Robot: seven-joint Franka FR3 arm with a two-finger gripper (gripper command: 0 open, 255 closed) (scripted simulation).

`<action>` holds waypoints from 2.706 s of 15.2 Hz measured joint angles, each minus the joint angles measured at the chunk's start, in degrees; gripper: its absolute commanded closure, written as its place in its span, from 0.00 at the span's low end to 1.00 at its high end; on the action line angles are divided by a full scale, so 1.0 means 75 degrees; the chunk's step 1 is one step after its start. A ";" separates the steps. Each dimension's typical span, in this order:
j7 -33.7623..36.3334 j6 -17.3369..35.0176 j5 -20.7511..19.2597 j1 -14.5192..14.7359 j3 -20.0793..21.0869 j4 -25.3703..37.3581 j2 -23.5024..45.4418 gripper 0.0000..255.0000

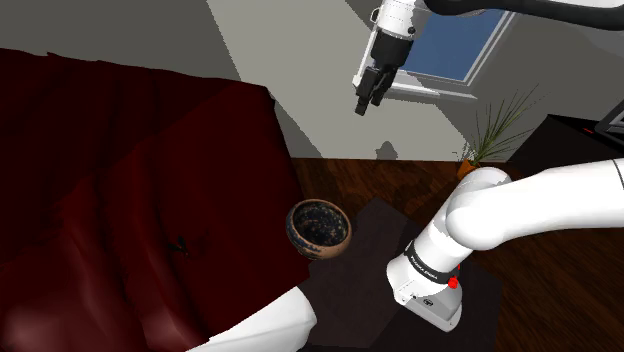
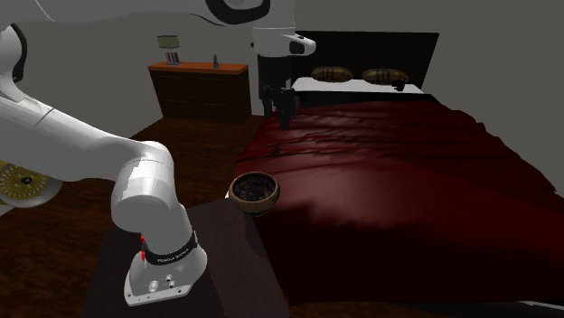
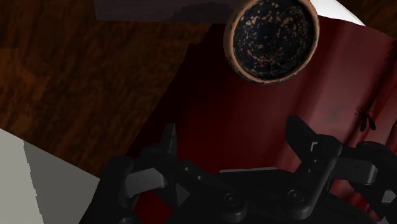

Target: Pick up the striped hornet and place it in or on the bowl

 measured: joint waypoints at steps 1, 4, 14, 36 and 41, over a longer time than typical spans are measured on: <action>0.0000 0.0000 0.0000 0.0000 0.0000 0.0000 0.0000 0.00; 0.0261 0.0352 0.0145 0.0093 0.0266 -0.0137 0.0278 0.00; 0.1666 0.1870 0.0642 0.0478 0.1637 0.0026 0.2198 0.00; 0.5474 0.3709 -0.1418 0.1693 0.3227 0.3456 0.8554 0.00; 0.6053 0.3507 -0.1927 0.2412 0.3043 0.4912 1.0070 0.00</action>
